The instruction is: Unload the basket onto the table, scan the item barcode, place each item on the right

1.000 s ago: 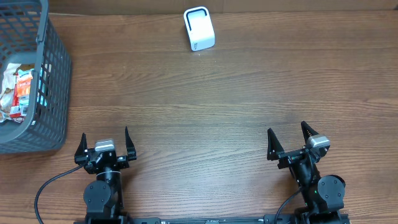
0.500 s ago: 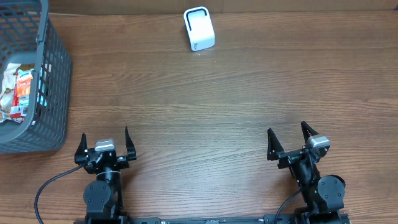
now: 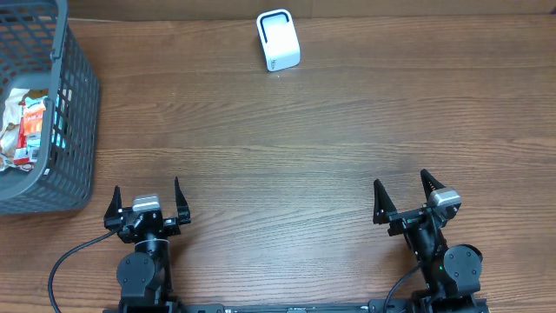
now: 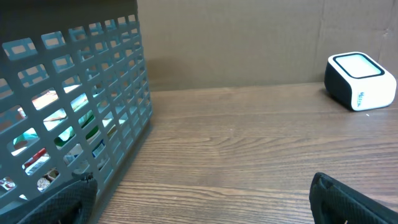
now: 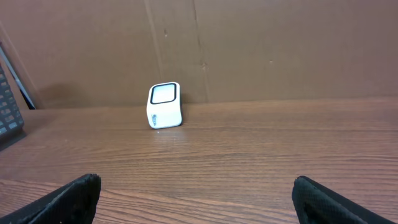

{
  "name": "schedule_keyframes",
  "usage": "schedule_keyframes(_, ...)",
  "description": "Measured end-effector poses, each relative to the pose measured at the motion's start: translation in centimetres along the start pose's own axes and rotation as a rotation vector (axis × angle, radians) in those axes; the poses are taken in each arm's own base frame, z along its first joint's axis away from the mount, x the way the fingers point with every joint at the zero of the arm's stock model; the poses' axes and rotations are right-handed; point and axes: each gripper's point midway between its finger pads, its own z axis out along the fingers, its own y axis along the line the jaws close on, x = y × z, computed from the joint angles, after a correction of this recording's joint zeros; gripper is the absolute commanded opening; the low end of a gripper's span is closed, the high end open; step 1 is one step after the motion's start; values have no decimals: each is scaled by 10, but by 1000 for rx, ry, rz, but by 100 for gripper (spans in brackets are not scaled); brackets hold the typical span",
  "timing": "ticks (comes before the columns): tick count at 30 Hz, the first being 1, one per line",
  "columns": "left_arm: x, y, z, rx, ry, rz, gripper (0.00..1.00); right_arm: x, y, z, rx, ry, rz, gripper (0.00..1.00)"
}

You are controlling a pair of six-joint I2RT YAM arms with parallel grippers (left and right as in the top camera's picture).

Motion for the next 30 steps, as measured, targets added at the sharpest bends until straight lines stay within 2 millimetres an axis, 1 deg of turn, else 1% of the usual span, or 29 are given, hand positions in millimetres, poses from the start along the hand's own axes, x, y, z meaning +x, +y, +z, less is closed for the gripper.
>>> schedule_keyframes(25,0,-1,0,5,-1,0,99,0,0,0,0,0,0,100)
schedule_keyframes(30,1,-6,0,34,6,1,100,0,0,0,-1,0,0,100)
